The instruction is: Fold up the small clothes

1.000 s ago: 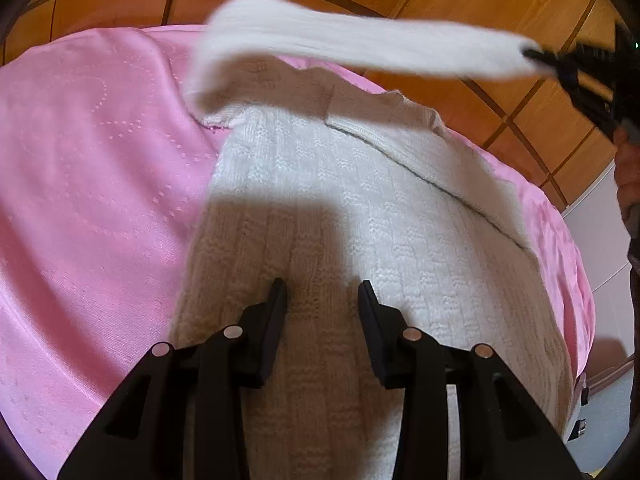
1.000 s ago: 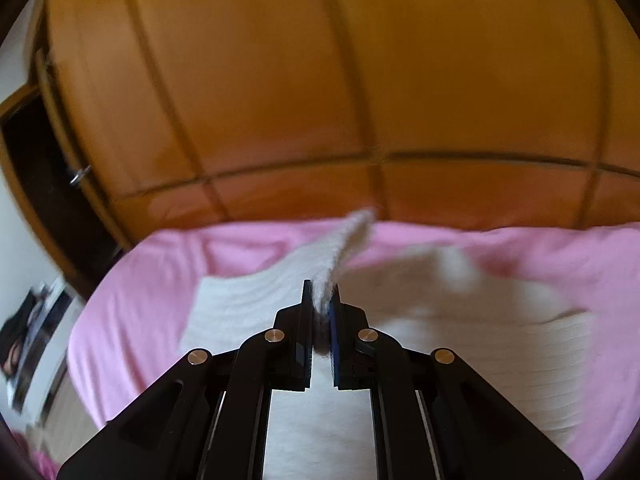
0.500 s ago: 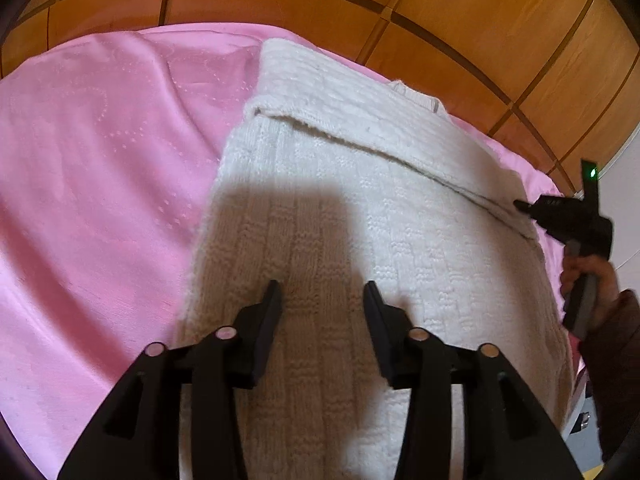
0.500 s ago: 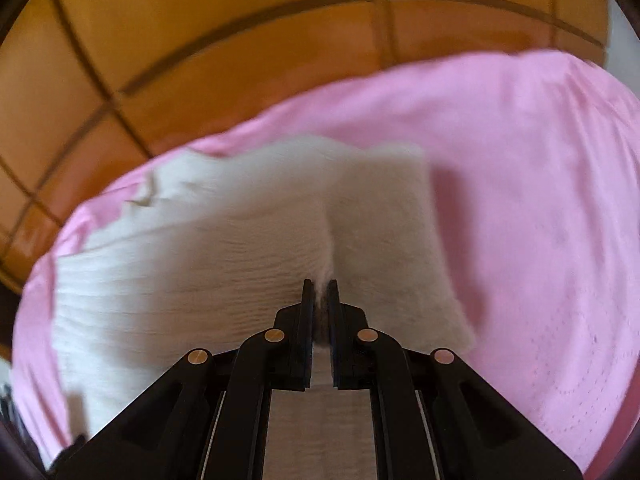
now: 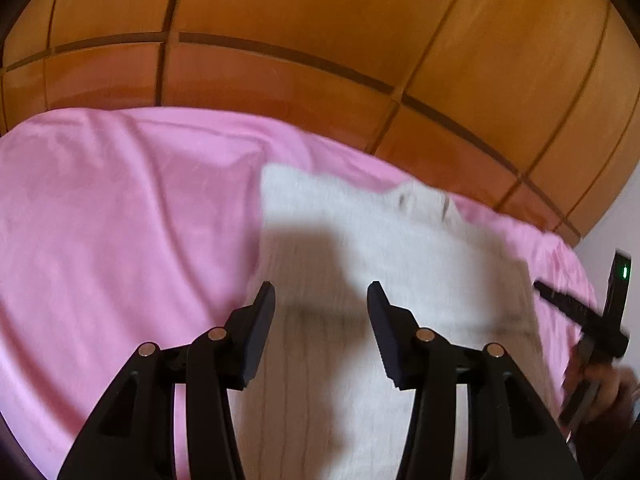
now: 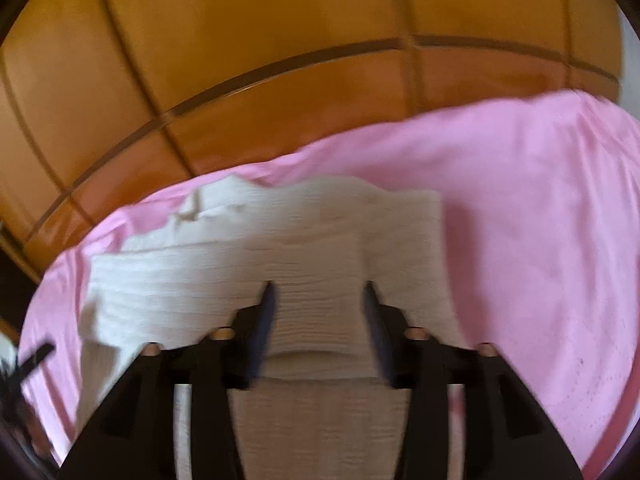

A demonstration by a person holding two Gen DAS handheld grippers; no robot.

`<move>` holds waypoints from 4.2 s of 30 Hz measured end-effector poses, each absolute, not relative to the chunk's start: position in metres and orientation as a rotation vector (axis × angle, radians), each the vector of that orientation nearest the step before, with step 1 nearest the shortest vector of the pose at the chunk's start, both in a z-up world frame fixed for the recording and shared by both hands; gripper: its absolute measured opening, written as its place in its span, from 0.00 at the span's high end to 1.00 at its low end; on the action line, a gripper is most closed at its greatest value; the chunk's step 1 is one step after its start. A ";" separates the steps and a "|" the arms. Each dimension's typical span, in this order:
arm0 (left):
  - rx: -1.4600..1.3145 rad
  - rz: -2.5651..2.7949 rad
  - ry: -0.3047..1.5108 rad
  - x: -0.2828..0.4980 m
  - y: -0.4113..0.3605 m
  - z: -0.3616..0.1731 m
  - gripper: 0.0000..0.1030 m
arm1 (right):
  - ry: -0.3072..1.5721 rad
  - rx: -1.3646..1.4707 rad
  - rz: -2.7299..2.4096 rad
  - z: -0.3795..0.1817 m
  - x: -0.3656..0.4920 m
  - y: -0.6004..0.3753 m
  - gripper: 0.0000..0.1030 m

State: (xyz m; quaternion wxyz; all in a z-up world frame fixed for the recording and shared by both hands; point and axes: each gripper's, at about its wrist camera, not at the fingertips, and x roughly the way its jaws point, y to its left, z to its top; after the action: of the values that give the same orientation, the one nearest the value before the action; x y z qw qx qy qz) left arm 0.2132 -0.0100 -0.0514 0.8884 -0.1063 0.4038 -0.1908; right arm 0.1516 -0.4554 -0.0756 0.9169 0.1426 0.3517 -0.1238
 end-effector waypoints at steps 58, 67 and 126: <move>-0.003 -0.217 0.917 0.278 -0.067 -0.113 0.68 | 0.730 0.155 -0.301 -0.138 0.188 -0.444 0.36; -0.001 -0.226 0.788 0.201 -0.048 -0.051 0.43 | 0.754 0.183 -0.318 -0.119 0.175 -0.439 0.16; -0.125 -0.520 1.060 0.028 0.059 -0.120 0.59 | 1.020 0.461 -0.176 -0.145 -0.102 -0.428 0.44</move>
State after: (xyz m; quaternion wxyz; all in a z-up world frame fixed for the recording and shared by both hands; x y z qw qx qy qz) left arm 0.0276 0.0594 -0.1203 0.8290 -0.0589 0.4993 -0.2450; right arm -0.1018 -0.4280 -0.1453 0.8437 0.2183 0.4833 -0.0832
